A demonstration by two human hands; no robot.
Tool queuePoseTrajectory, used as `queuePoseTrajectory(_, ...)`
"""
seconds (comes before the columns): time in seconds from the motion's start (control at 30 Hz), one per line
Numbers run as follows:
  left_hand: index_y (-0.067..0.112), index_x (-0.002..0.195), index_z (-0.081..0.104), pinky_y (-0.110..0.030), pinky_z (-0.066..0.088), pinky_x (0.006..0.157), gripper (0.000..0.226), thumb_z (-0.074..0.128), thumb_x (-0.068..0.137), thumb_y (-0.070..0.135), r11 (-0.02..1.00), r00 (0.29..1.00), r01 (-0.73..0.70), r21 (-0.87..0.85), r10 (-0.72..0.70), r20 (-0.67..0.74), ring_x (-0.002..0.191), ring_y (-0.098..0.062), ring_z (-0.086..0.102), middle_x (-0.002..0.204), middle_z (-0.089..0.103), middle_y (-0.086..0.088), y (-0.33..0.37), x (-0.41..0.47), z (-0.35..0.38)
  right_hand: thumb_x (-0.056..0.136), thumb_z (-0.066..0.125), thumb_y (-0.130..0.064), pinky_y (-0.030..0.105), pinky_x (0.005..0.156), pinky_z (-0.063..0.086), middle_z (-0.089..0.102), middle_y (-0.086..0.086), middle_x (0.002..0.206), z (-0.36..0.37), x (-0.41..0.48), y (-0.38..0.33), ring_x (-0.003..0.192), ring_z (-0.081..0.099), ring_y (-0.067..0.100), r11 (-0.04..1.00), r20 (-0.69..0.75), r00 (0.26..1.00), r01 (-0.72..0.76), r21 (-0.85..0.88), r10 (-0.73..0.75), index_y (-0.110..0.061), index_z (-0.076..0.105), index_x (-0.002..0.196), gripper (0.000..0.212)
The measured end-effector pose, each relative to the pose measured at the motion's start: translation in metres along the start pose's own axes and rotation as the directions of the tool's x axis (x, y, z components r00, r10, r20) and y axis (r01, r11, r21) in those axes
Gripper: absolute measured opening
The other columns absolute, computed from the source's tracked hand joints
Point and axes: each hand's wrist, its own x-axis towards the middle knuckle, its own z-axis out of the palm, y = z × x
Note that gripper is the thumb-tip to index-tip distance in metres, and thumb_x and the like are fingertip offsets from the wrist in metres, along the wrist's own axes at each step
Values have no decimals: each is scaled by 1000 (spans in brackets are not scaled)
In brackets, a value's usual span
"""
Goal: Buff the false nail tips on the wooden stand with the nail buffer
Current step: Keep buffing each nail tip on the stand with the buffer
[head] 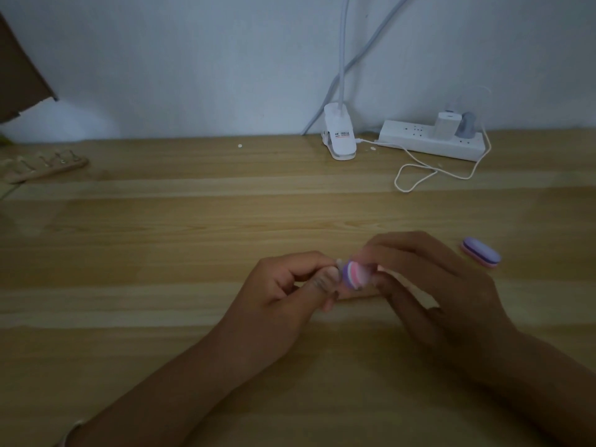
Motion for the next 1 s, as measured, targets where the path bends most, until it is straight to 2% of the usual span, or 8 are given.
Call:
queuePoseTrajectory(0.2, 8, 74, 61, -3, 32, 49, 26, 48, 96, 12, 999, 999, 28, -42, -27, 28, 45, 7, 45, 55, 51, 17, 1, -1, 0, 96, 58, -5, 21, 96, 46, 65, 5, 113, 4, -4, -7, 106, 63, 14, 997, -12, 998, 61, 57, -60, -7, 67, 118, 23)
queuePoseTrajectory(0.3, 12, 76, 61, -6, 31, 46, 26, 44, 96, 16, 992, 997, 63, -106, -57, 59, 43, 3, 39, 60, 51, 6, 3, -2, 0, 93, 61, 1, 11, 98, 38, 67, 8, 106, -3, 0, 10, 101, 62, 14, 997, -41, 999, -27, -78, 24, -2, 71, 109, 19)
queuePoseTrajectory(0.4, 11, 77, 58, -8, 30, 45, 27, 42, 97, 18, 988, 991, 94, -123, -81, 104, 42, 1, 35, 61, 51, -3, 6, -3, 2, 93, 62, 0, 11, 98, 38, 67, 6, 106, -6, 3, 5, 105, 61, 9, 997, -93, 993, -73, -32, 69, -4, 70, 107, 17)
queuePoseTrajectory(0.5, 21, 70, 59, -13, 27, 41, 28, 46, 94, 26, 976, 981, 176, -128, -162, 107, 41, -6, 31, 56, 49, 0, 6, -3, 3, 94, 57, -4, 14, 100, 38, 62, 1, 111, 2, -2, -7, 109, 58, 8, 999, -35, 999, 41, 14, -40, -4, 69, 110, 20)
queuePoseTrajectory(0.63, 20, 67, 57, -13, 27, 41, 30, 44, 93, 27, 969, 973, 217, -120, -205, 108, 41, -5, 31, 51, 44, 3, 6, -3, 2, 94, 57, -2, 23, 97, 46, 64, 8, 110, 2, -3, 1, 104, 63, 19, 1000, -7, 1000, 16, 26, -15, 0, 70, 109, 20)
queuePoseTrajectory(0.77, 23, 64, 59, -14, 26, 40, 31, 46, 92, 29, 961, 967, 244, -130, -230, 108, 41, -6, 29, 50, 44, 4, 6, -3, 1, 98, 57, -4, 23, 97, 46, 63, 5, 116, 7, -7, -6, 110, 61, 13, 995, 0, 997, 79, 67, -79, -4, 68, 117, 21)
queuePoseTrajectory(0.9, 23, 63, 57, -15, 25, 39, 32, 45, 91, 31, 959, 962, 262, -108, -251, 107, 42, -9, 27, 48, 40, 5, 6, -3, 1, 96, 57, -2, 24, 95, 46, 64, 7, 112, 3, -4, 5, 107, 61, 13, 999, -14, 1000, 9, 39, -8, -2, 70, 110, 19)
queuePoseTrajectory(1.0, 22, 62, 58, -14, 24, 39, 30, 49, 89, 33, 941, 949, 308, -138, -294, 117, 40, -6, 26, 47, 38, 7, 5, -3, 3, 102, 53, -7, 22, 98, 43, 60, 1, 120, 7, -11, -4, 112, 59, 10, 995, 30, 997, 62, 81, -65, -8, 66, 121, 23)
